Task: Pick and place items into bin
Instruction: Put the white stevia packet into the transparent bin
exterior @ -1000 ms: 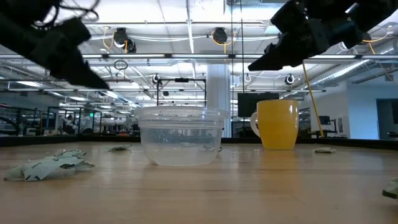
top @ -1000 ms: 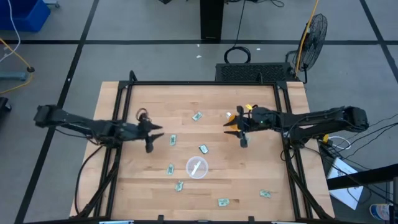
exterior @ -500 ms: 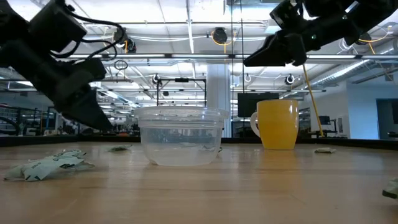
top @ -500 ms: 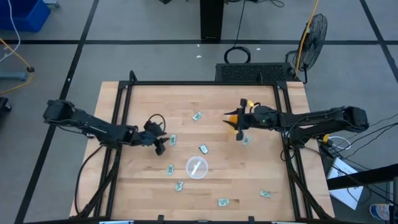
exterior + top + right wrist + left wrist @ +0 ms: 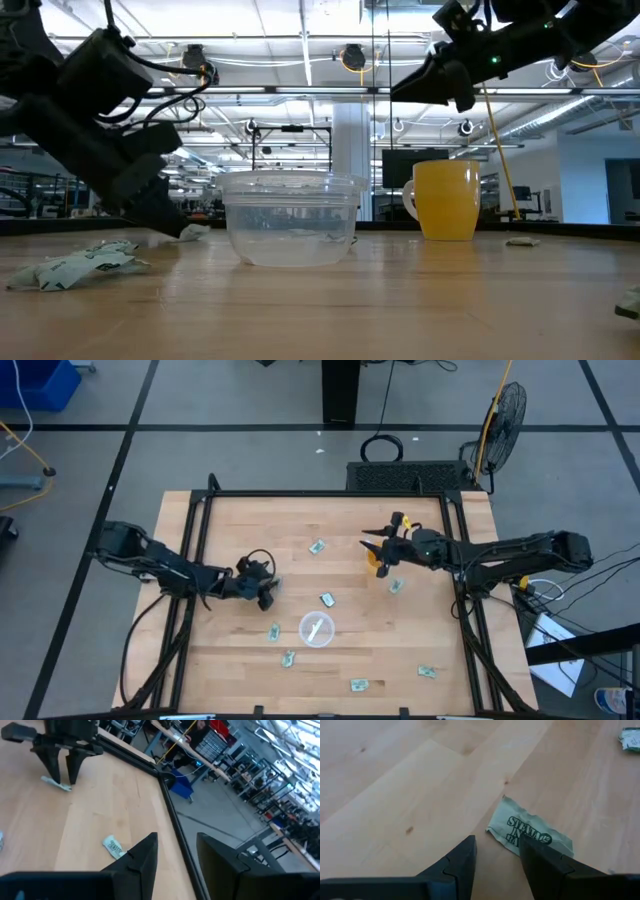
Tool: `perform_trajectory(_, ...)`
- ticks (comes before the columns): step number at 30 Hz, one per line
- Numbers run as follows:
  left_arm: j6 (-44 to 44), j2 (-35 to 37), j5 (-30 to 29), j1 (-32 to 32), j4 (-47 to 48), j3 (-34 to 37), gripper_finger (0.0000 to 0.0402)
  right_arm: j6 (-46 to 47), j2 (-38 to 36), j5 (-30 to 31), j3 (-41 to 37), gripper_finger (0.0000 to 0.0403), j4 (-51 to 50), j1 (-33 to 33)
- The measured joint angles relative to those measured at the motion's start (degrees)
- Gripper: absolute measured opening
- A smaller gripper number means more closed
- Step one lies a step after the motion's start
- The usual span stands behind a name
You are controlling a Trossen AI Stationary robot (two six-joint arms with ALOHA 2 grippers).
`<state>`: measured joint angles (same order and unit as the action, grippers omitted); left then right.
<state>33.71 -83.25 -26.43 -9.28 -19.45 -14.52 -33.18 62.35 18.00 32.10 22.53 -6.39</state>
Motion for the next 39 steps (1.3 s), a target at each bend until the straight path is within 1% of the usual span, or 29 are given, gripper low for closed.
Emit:
perform_trajectory(2, -1.0, 0.0, 0.0, 0.0, -0.2, 0.0, 0.0142, -1.3, 0.0, 0.0, 0.0, 0.0130, 0.0, 0.0)
perform_trajectory(4, -2.0, -0.1, 0.0, 0.0, -0.9, 0.0, 0.0121, -2.3, 0.0, 0.0, 0.0, 0.0130, 0.0, 0.0)
perform_trajectory(11, -6.2, -0.2, 0.1, 0.0, -1.6, 0.1, 0.0014, -4.2, 0.0, 0.0, 0.0, 0.0130, 3.9, 0.0)
perform_trajectory(14, -6.9, -0.4, 0.3, 0.0, -4.8, 0.2, 0.0008, -4.2, 0.0, 0.0, 0.0, 0.0130, 5.3, 0.0)
perform_trajectory(16, -8.8, -0.4, 1.6, -0.2, -9.8, 0.2, 0.0005, -4.2, 0.0, -0.1, 0.0, 0.0130, 6.1, 0.0)
perform_trajectory(19, -12.8, -0.3, 6.0, -0.3, -17.0, -1.2, 0.0004, -4.2, 0.0, -0.1, 0.0, 0.0130, 6.2, 0.0)
perform_trajectory(22, -16.6, -0.3, 11.8, -1.3, -19.1, -4.8, 0.0003, -4.2, 0.0, -0.1, 0.0, 0.0130, 6.2, 0.0)
perform_trajectory(24, -18.9, -0.2, 13.9, -2.3, -15.5, -8.2, 0.0003, -4.2, 0.0, -0.1, 0.0, 0.0130, 6.2, 0.0)
perform_trajectory(26, -20.5, -0.2, 13.7, -3.3, -7.9, -11.5, 0.0003, -4.2, 0.0, -0.1, 0.0, 0.0130, 6.1, 0.0)
perform_trajectory(29, -21.4, -0.3, 9.4, -3.6, 5.3, -15.5, 0.0008, -4.2, 0.0, -0.1, 0.0, 0.0130, 6.0, 0.0)
perform_trajectory(32, -19.8, -0.3, 4.4, -3.5, 18.7, -17.9, 0.0031, -4.2, 0.0, -0.1, 0.0, 0.0130, 5.9, 0.0)
perform_trajectory(33, -19.5, -0.3, 3.3, -3.5, 21.7, -18.4, 0.0041, -4.1, 0.0, -0.1, 0.0, 0.0130, 5.9, 0.0)
perform_trajectory(36, -17.2, -0.3, 2.3, -3.5, 24.2, -18.8, 0.0083, -4.0, 0.0, -0.1, 0.0, 0.0130, 5.9, 0.0)
perform_trajectory(39, -15.6, -0.3, 4.8, -3.6, 24.5, -18.3, 0.0124, -4.0, 0.0, -0.1, 0.0, 0.0130, 5.9, 0.0)
